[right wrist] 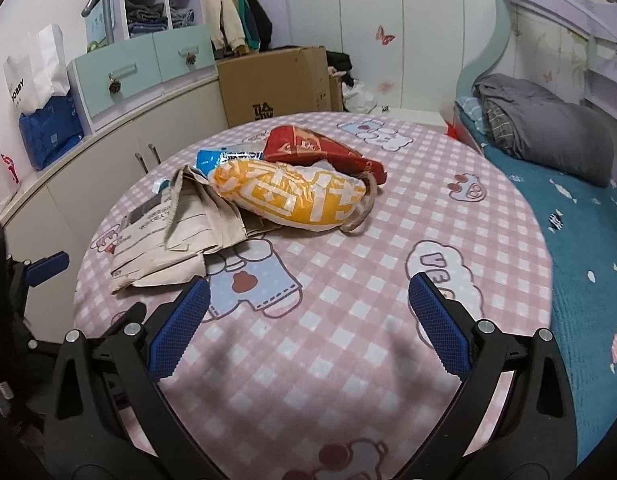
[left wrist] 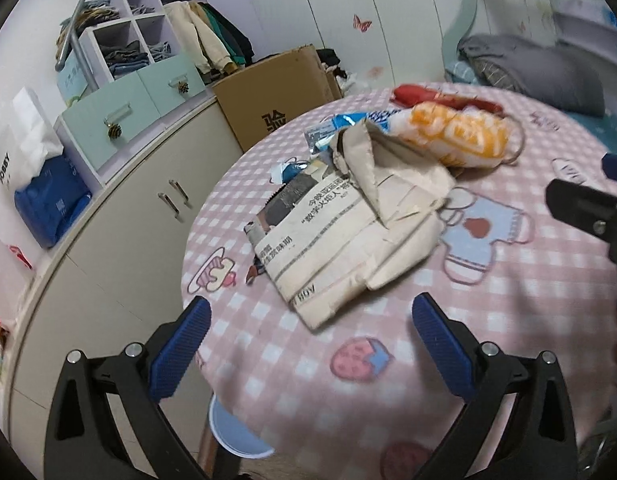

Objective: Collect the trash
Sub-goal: 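Grasp the folded newspaper with the left gripper and lift it, then grasp the blue snack wrapper with the right gripper while the left holds the newspaper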

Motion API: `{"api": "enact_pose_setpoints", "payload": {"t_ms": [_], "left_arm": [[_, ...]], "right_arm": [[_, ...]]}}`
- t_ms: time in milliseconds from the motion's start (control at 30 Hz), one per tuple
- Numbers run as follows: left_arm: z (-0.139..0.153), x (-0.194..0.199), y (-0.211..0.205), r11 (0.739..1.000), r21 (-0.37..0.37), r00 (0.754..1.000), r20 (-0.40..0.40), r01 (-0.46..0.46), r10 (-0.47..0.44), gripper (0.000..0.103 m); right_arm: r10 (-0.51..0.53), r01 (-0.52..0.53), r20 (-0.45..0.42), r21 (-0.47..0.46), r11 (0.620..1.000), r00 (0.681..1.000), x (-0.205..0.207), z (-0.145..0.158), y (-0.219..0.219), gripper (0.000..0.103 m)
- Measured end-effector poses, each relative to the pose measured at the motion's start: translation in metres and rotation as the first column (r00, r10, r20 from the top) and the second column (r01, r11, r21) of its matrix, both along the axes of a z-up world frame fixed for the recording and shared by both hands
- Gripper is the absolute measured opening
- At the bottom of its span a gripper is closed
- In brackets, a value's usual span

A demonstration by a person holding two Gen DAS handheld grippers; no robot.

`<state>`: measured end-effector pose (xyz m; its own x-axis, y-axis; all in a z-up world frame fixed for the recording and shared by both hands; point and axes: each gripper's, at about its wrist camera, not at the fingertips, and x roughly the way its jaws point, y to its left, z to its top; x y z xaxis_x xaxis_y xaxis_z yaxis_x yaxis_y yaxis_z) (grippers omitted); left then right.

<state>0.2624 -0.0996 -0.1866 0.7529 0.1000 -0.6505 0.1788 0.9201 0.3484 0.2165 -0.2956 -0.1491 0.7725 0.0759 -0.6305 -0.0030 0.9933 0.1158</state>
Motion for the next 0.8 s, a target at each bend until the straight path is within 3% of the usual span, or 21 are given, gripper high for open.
{"api": "enact_pose_setpoints", "payload": {"t_ms": [100,167,200,267,400,567,700,800], "left_arm": [[-0.005,0.012,-0.005,0.998,0.062,1.0,0.022,-0.02,0.019,0.097],[-0.005,0.017,-0.006,0.998,0.064,1.0,0.019,-0.005,0.004,0.085],[-0.005,0.02,-0.007,0.999,0.054,1.0,0.009,0.008,-0.008,0.072],[-0.006,0.026,-0.008,0.999,0.022,1.0,-0.009,0.027,-0.027,0.062],[-0.002,0.028,-0.002,0.999,-0.038,0.999,-0.009,0.033,-0.033,0.02],[0.018,0.017,0.028,0.976,-0.217,0.999,0.032,0.015,-0.008,0.008],[0.032,0.007,0.057,0.935,-0.354,0.998,0.056,-0.002,0.024,0.004],[0.038,-0.003,0.071,0.916,-0.4,0.996,0.074,-0.022,0.056,0.003]], "right_arm": [[0.003,-0.003,-0.012,-0.007,1.0,1.0,0.01,-0.004,0.0,0.097],[0.008,-0.008,-0.016,-0.007,1.0,1.0,0.014,-0.004,0.001,0.097],[0.012,-0.012,-0.021,-0.005,1.0,1.0,0.016,-0.005,0.001,0.097],[0.019,-0.019,-0.026,0.001,1.0,0.999,0.019,-0.007,0.002,0.097],[0.028,-0.028,-0.038,-0.01,1.0,0.999,0.023,-0.009,0.006,0.097],[0.041,-0.041,-0.043,-0.017,0.999,0.998,0.023,-0.008,0.013,0.097],[0.078,-0.078,-0.047,0.006,0.997,0.996,0.024,-0.006,0.021,0.097],[0.131,-0.128,-0.063,0.044,0.991,0.989,0.028,-0.006,0.033,0.097]]}}
